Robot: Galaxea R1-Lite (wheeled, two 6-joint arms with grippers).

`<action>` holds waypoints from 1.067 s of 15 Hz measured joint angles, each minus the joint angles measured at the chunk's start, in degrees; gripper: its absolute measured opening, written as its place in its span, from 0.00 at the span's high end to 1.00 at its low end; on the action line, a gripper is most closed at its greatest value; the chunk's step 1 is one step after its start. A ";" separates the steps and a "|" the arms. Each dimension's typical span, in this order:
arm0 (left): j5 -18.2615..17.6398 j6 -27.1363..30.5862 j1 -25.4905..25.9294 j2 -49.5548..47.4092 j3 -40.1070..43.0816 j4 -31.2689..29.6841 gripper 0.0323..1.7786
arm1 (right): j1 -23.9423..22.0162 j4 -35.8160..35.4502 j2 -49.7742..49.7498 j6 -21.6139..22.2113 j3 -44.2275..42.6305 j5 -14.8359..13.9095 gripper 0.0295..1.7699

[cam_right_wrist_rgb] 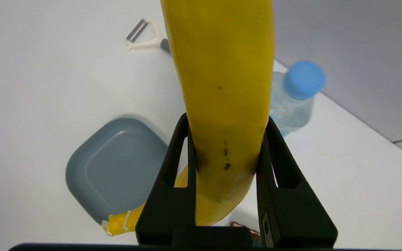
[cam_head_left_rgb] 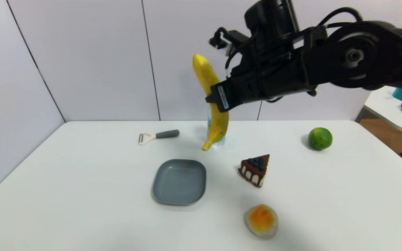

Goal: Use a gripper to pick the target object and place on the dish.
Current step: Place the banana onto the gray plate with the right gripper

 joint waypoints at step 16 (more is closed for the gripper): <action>0.02 0.00 0.00 0.00 0.00 0.00 0.05 | 8.90 0.11 14.23 0.85 0.07 -0.07 0.75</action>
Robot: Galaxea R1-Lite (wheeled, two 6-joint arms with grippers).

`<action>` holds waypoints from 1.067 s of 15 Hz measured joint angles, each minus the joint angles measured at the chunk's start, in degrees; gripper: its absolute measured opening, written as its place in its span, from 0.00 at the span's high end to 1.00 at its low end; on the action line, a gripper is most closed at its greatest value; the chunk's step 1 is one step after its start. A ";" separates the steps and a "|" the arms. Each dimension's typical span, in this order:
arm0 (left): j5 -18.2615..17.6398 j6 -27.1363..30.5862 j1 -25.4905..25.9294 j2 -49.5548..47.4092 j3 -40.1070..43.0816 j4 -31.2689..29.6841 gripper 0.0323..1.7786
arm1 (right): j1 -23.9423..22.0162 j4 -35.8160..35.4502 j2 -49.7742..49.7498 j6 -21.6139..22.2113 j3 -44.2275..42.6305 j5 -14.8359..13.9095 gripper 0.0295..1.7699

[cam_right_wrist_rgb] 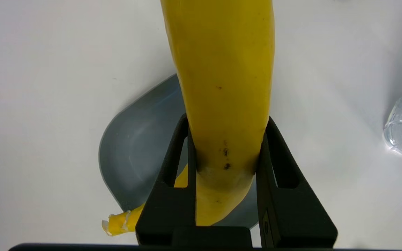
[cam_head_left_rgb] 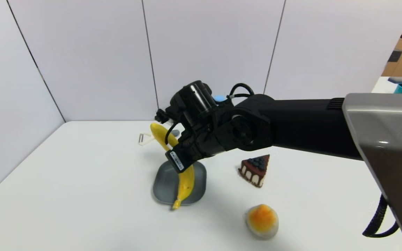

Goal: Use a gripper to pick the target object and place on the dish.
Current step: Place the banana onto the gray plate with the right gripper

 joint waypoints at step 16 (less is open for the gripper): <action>-0.02 0.00 -0.02 0.00 0.00 0.00 0.05 | -0.66 0.22 1.55 -0.55 0.00 -2.21 0.52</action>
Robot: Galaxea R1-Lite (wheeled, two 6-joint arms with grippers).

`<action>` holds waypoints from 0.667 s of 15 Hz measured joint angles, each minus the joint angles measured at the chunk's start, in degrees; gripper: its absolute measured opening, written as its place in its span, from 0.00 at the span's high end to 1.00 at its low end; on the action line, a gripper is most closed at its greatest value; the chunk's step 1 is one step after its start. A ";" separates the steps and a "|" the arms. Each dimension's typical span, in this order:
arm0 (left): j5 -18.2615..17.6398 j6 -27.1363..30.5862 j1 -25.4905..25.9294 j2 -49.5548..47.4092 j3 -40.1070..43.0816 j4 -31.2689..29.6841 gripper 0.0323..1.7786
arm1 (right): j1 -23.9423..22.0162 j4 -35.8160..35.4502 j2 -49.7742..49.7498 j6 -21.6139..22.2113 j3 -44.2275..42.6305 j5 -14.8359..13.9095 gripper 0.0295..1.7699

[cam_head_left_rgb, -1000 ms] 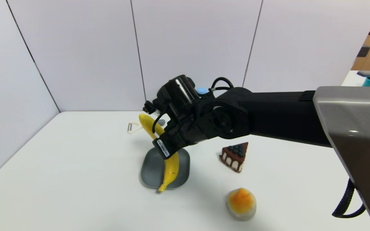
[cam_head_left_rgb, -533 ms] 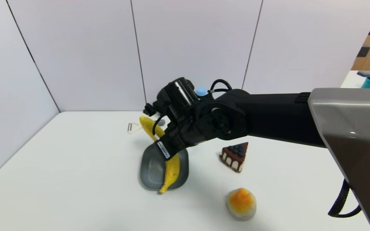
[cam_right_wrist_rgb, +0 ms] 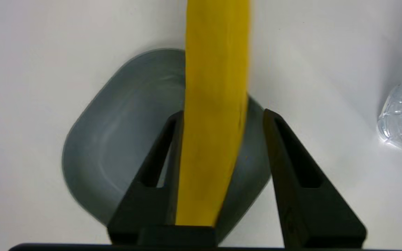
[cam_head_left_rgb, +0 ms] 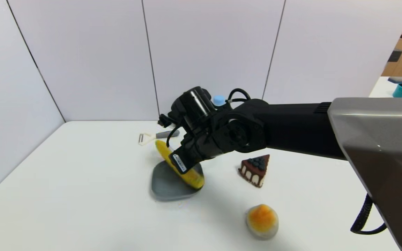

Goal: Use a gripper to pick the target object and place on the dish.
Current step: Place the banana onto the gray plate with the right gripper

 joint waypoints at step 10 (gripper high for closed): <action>0.00 0.00 0.00 0.00 0.00 0.00 0.05 | -0.38 -0.13 -2.21 0.04 0.00 -0.17 0.17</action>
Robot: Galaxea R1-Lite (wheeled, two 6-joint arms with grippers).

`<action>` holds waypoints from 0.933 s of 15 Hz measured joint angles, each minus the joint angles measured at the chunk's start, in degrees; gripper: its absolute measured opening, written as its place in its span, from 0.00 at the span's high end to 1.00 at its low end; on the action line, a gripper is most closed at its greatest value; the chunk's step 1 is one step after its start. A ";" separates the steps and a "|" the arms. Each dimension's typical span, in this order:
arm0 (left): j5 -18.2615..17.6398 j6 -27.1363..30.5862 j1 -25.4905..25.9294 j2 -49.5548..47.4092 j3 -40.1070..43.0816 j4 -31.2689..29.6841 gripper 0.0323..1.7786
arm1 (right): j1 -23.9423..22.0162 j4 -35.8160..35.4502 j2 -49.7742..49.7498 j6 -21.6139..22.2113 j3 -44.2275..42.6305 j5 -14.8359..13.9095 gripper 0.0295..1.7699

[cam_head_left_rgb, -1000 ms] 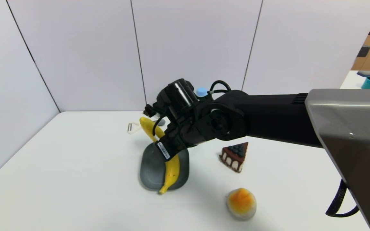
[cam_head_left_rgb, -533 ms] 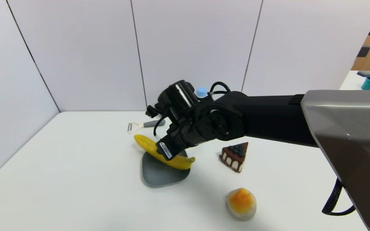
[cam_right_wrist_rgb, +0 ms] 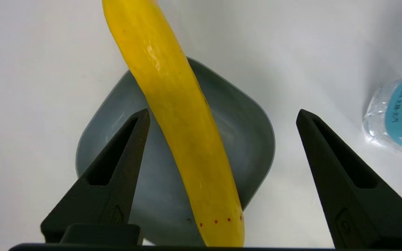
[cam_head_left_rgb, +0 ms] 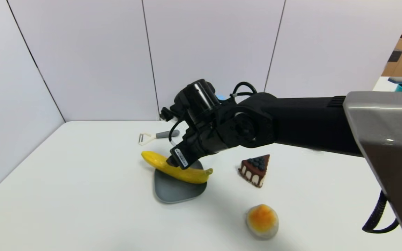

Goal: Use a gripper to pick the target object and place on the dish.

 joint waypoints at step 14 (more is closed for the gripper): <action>0.02 -0.02 0.02 0.00 0.00 0.00 0.05 | -37.05 -4.89 -34.16 -7.89 17.46 -5.05 0.06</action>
